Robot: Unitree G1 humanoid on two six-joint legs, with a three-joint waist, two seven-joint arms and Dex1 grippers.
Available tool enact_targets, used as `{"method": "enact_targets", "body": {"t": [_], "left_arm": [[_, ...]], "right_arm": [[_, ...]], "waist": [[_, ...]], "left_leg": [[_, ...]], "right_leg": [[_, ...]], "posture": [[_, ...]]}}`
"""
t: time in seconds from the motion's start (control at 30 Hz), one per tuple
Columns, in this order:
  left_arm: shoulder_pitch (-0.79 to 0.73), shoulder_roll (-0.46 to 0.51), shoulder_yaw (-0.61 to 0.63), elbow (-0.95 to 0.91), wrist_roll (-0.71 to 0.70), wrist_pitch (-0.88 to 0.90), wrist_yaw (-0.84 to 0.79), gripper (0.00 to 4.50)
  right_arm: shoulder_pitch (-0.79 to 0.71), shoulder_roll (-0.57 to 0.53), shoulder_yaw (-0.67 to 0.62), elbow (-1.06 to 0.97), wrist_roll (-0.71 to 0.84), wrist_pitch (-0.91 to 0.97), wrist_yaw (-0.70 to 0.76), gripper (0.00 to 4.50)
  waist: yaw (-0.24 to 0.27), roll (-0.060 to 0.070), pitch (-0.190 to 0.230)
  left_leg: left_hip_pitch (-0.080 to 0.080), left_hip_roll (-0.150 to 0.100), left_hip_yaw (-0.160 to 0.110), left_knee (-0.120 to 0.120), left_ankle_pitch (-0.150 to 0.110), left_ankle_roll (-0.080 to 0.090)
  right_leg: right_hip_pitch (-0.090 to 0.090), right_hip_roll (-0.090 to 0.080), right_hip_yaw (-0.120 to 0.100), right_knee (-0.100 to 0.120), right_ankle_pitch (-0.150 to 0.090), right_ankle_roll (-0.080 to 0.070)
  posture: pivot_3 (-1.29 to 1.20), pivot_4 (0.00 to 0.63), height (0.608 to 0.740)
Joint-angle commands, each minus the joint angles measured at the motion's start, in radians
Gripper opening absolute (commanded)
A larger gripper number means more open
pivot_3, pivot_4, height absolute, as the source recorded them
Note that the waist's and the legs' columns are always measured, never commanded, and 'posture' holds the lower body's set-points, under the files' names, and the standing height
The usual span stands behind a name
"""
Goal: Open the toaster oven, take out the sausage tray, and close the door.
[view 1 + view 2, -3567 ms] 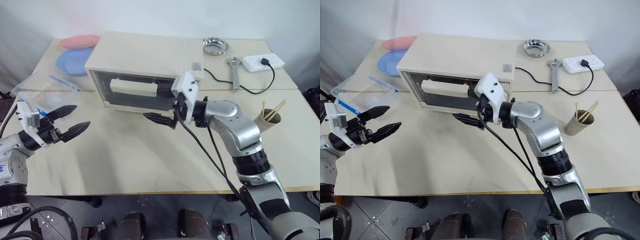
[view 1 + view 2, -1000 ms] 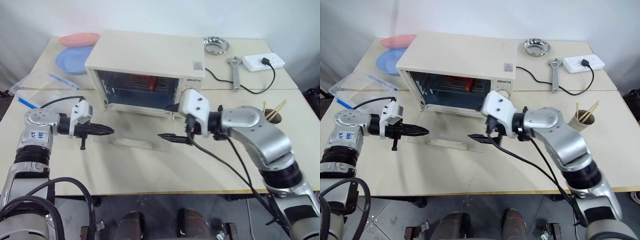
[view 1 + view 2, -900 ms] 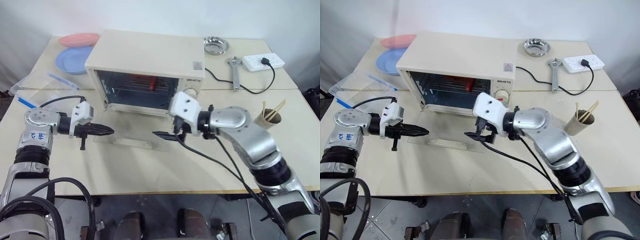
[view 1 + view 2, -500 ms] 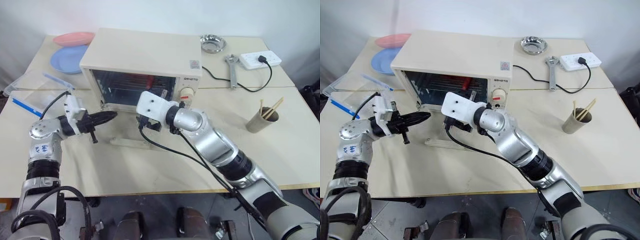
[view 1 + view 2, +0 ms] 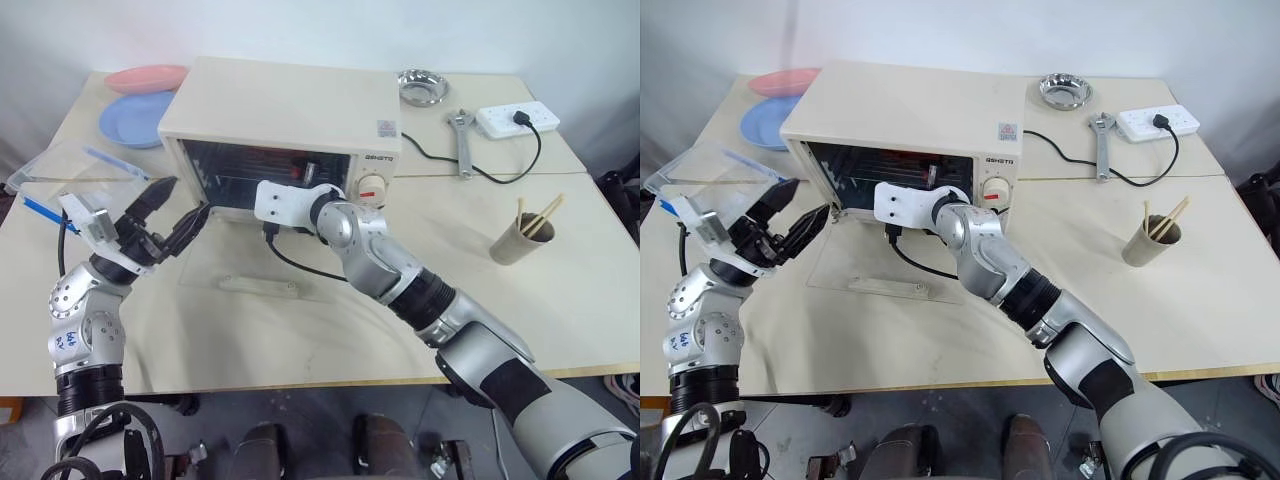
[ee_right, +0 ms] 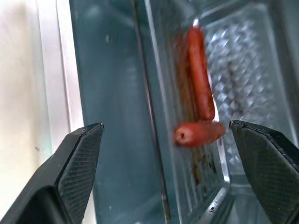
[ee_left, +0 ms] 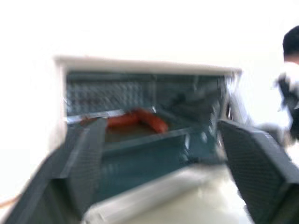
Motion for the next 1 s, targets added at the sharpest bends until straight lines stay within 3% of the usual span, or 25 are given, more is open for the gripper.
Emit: {"method": "enact_targets", "body": {"t": [0.03, 0.17, 0.23, 0.33, 0.57, 0.77, 0.87, 1.0], "left_arm": [[0.012, 0.007, 0.017, -0.047, -0.020, 0.007, 0.019, 4.48], [0.018, 0.007, 0.015, -0.061, -0.023, 0.017, 0.035, 4.48], [0.018, 0.006, 0.012, -0.065, -0.022, 0.021, 0.040, 4.50], [0.018, 0.006, 0.010, -0.068, -0.021, 0.025, 0.044, 4.50], [-0.010, 0.015, 0.008, -0.039, -0.014, 0.023, 0.042, 4.50], [-0.078, 0.030, -0.009, 0.038, 0.011, 0.009, 0.026, 4.50], [-0.098, 0.037, -0.013, 0.065, 0.019, 0.002, 0.015, 4.50], [-0.127, 0.048, -0.022, 0.105, 0.030, -0.002, -0.002, 4.50]], "right_arm": [[-0.042, 0.030, -0.010, 0.038, -0.037, -0.016, -0.008, 4.50], [-0.061, 0.061, -0.017, 0.095, -0.074, 0.012, -0.020, 4.50], [-0.064, 0.070, -0.018, 0.105, -0.092, 0.028, -0.015, 4.14], [-0.058, 0.076, -0.020, 0.094, -0.112, 0.041, -0.013, 3.39], [-0.034, 0.078, -0.021, 0.036, -0.154, 0.066, 0.007, 1.00], [0.007, 0.067, -0.007, -0.040, -0.203, 0.115, 0.043, 1.00], [0.017, 0.065, -0.008, -0.049, -0.216, 0.115, 0.053, 0.09], [0.020, 0.065, -0.019, -0.054, -0.234, 0.105, 0.047, 0.03]], "waist": [[-0.001, 0.000, 0.000], [-0.005, 0.000, 0.000], [-0.005, 0.000, 0.000], [-0.005, 0.000, 0.000], [-0.005, 0.000, 0.000], [0.001, 0.000, 0.000], [0.001, 0.000, 0.000], [0.001, 0.000, 0.000]], "left_leg": [[0.000, 0.000, 0.000, 0.000, 0.000, 0.000], [0.000, 0.000, 0.000, -0.001, 0.000, 0.000], [0.000, 0.000, 0.000, -0.001, 0.000, 0.000], [0.000, 0.000, 0.000, -0.001, 0.000, 0.000], [0.000, 0.000, 0.000, -0.001, 0.000, 0.000], [0.000, 0.000, 0.000, -0.001, 0.000, 0.000], [0.000, 0.000, 0.000, -0.001, 0.000, 0.000], [0.000, 0.000, 0.000, -0.001, 0.000, -0.001]], "right_leg": [[0.000, 0.000, 0.000, 0.000, 0.000, 0.000], [0.000, 0.001, 0.000, 0.000, 0.000, 0.000], [0.000, 0.001, 0.000, 0.000, 0.000, 0.000], [0.000, 0.001, 0.000, 0.000, 0.000, 0.000], [0.000, 0.001, 0.000, 0.000, 0.000, 0.000], [0.000, 0.001, 0.000, 0.000, 0.000, 0.000], [0.000, 0.001, 0.000, 0.000, 0.000, 0.000], [0.000, 0.001, 0.000, 0.000, 0.000, 0.000]], "posture": [[0.00, 0.150, 0.740], [0.00, 0.150, 0.740], [0.00, 0.150, 0.740], [0.00, 0.150, 0.740], [0.00, 0.150, 0.740], [0.00, 0.150, 0.740], [0.00, 0.150, 0.740], [0.00, 0.150, 0.740]]}}
